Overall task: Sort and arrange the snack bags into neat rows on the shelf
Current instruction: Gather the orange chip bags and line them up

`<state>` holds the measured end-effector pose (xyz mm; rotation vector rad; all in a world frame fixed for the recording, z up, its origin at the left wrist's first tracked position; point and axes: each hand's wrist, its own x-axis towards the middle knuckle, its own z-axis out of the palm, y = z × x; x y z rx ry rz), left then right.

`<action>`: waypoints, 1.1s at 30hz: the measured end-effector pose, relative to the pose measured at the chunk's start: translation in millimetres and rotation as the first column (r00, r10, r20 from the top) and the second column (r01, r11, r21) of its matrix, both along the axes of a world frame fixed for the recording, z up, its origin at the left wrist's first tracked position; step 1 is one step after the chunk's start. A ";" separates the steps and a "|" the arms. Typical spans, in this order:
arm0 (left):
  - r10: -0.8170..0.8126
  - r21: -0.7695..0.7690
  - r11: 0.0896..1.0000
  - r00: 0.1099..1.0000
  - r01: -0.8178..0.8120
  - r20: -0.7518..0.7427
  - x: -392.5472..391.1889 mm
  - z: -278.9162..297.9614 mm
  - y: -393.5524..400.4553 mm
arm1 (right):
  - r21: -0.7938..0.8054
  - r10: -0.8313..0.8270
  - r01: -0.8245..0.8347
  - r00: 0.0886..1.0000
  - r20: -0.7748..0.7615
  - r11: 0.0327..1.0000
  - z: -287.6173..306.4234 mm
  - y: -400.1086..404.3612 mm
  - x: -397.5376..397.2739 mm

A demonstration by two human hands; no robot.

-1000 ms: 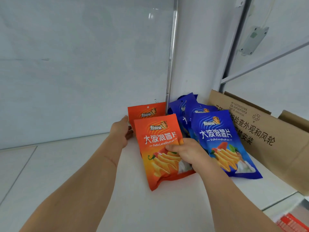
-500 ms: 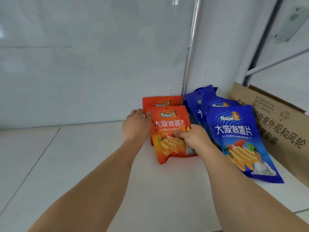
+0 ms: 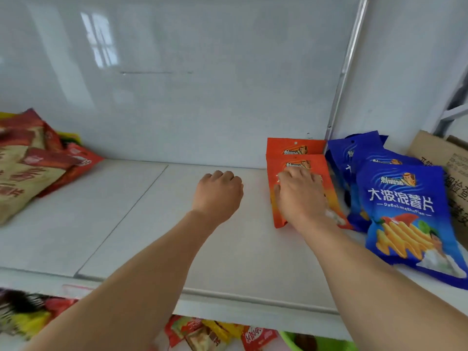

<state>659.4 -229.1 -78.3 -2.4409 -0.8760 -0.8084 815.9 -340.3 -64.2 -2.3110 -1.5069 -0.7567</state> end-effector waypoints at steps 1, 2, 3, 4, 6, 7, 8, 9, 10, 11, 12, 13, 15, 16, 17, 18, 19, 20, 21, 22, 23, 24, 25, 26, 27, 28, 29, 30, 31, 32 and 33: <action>0.018 0.008 1.000 0.999 -0.018 -0.034 -14.2 -1.1 -0.6 | -0.031 0.067 -0.066 0.997 0.030 0.997 -1.1 4.7 -12.4; 0.035 0.016 0.999 0.997 -0.034 -0.064 -28.9 -2.4 -0.8 | -0.068 0.130 -0.127 0.991 0.042 0.990 -2.6 9.8 -25.0; 0.050 0.024 0.999 0.995 -0.048 -0.087 -44.6 -3.6 -0.1 | -0.104 0.185 -0.179 0.982 0.047 0.978 -4.1 15.2 -38.7; 0.066 0.032 0.998 0.992 -0.063 -0.104 -60.9 -4.2 1.4 | -0.133 0.230 -0.221 0.972 0.051 0.966 -5.3 20.9 -52.7; 0.113 0.053 0.993 0.985 -0.107 -0.133 -94.7 -2.8 5.0 | -0.166 0.292 -0.280 0.955 0.052 0.946 -7.5 33.6 -81.4; 0.137 0.068 0.989 0.980 -0.128 -0.147 -111.9 -2.0 7.1 | -0.177 0.313 -0.300 0.948 0.051 0.937 -8.6 40.0 -96.8; 0.158 0.083 0.986 0.974 -0.146 -0.162 -128.9 -0.9 9.0 | -0.185 0.334 -0.320 0.942 0.046 0.929 -9.8 46.5 -112.4; 0.181 0.097 0.981 0.967 -0.165 -0.178 -146.0 0.3 10.9 | -0.187 0.358 -0.345 0.933 0.039 0.920 -10.9 53.1 -128.4; 0.201 0.108 0.977 0.962 -0.183 -0.187 -163.1 1.7 12.6 | -0.189 0.382 -0.369 0.924 0.033 0.910 -12.0 59.9 -144.4; 0.218 0.112 0.973 0.957 -0.200 -0.189 -180.9 2.7 15.3 | -0.187 0.401 -0.388 0.916 0.033 0.902 -12.0 66.5 -161.2; 0.232 0.115 0.970 0.954 -0.213 -0.190 -199.3 3.6 18.3 | -0.186 0.417 -0.405 0.908 0.031 0.895 -11.3 73.3 -178.8; 0.242 0.122 0.967 0.952 -0.222 -0.185 -217.3 4.3 21.7 | -0.183 0.431 -0.420 0.902 0.025 0.889 -10.2 79.9 -196.0; 0.263 0.110 0.963 0.947 -0.246 -0.183 -257.8 4.1 31.4 | -0.172 0.460 -0.450 0.888 0.022 0.876 -7.7 95.1 -236.6; 0.270 0.110 0.961 0.946 -0.253 -0.182 -274.8 4.3 35.7 | -0.170 0.465 -0.455 0.885 0.021 0.874 -6.6 102.1 -253.3; 0.266 0.116 0.962 0.947 -0.248 -0.179 -285.2 4.3 38.9 | -0.169 0.463 -0.453 0.886 0.018 0.875 -5.6 105.8 -263.5; 0.271 0.113 0.961 0.947 -0.254 -0.174 -303.1 4.8 43.7 | -0.169 0.467 -0.458 0.884 0.016 0.873 -4.7 112.7 -281.1; 0.283 0.107 0.957 0.944 -0.268 -0.171 -323.9 5.2 49.5 | -0.167 0.475 -0.466 0.880 0.012 0.869 -3.9 120.7 -301.5; 0.300 0.111 0.952 0.940 -0.285 -0.164 -344.3 5.2 56.2 | -0.163 0.483 -0.476 0.876 0.004 0.864 -2.7 128.2 -321.9; 0.316 0.111 0.947 0.936 -0.301 -0.155 -364.4 5.9 63.0 | -0.156 0.489 -0.484 0.872 -0.005 0.861 -0.8 135.4 -341.5; 0.330 0.100 0.943 0.933 -0.318 -0.146 -384.0 7.1 69.3 | -0.151 0.491 -0.488 0.871 -0.016 0.860 1.6 143.1 -360.6; 0.334 0.083 0.942 0.932 -0.325 -0.139 -402.5 8.6 74.9 | -0.145 0.489 -0.487 0.872 -0.025 0.861 4.1 150.8 -378.5; 0.334 0.063 0.942 0.933 -0.328 -0.131 -420.0 10.1 80.4 | -0.136 0.486 -0.485 0.874 -0.032 0.864 6.1 158.3 -395.6; 0.342 0.035 0.940 0.932 -0.340 -0.122 -436.9 11.8 86.3 | -0.124 0.486 -0.487 0.873 -0.041 0.864 7.9 166.0 -412.3; 0.357 0.006 0.933 0.927 -0.359 -0.112 -453.1 13.6 91.9 | -0.116 0.490 -0.493 0.870 -0.052 0.862 9.6 173.8 -428.3; 0.376 -0.011 0.925 0.921 -0.379 -0.096 -468.3 15.0 97.6 | -0.113 0.495 -0.500 0.866 -0.067 0.859 11.3 181.5 -443.2; 0.398 -0.020 0.916 0.914 -0.401 -0.077 -482.4 15.6 103.3 | -0.114 0.504 -0.510 0.860 -0.081 0.853 12.9 189.4 -457.1; 0.422 -0.031 0.905 0.905 -0.424 -0.061 -495.5 15.7 109.0 | -0.114 0.515 -0.523 0.852 -0.093 0.845 14.1 198.0 -470.2; 0.446 -0.052 0.892 0.894 -0.448 -0.050 -507.2 16.0 114.9 | -0.106 0.526 -0.535 0.844 -0.106 0.838 15.7 207.8 -482.4; 0.469 -0.082 0.878 0.882 -0.471 -0.040 -518.2 16.2 121.7 | -0.093 0.534 -0.546 0.836 -0.125 0.833 17.8 218.6 -493.7; 0.491 -0.116 0.864 0.871 -0.491 -0.025 -528.8 16.2 129.4 | -0.077 0.541 -0.555 0.828 -0.149 0.829 20.0 229.8 -504.8; 0.510 -0.150 0.850 0.860 -0.504 0.001 -539.6 16.3 138.0 | -0.063 0.545 -0.561 0.821 -0.173 0.825 21.5 242.0 -515.6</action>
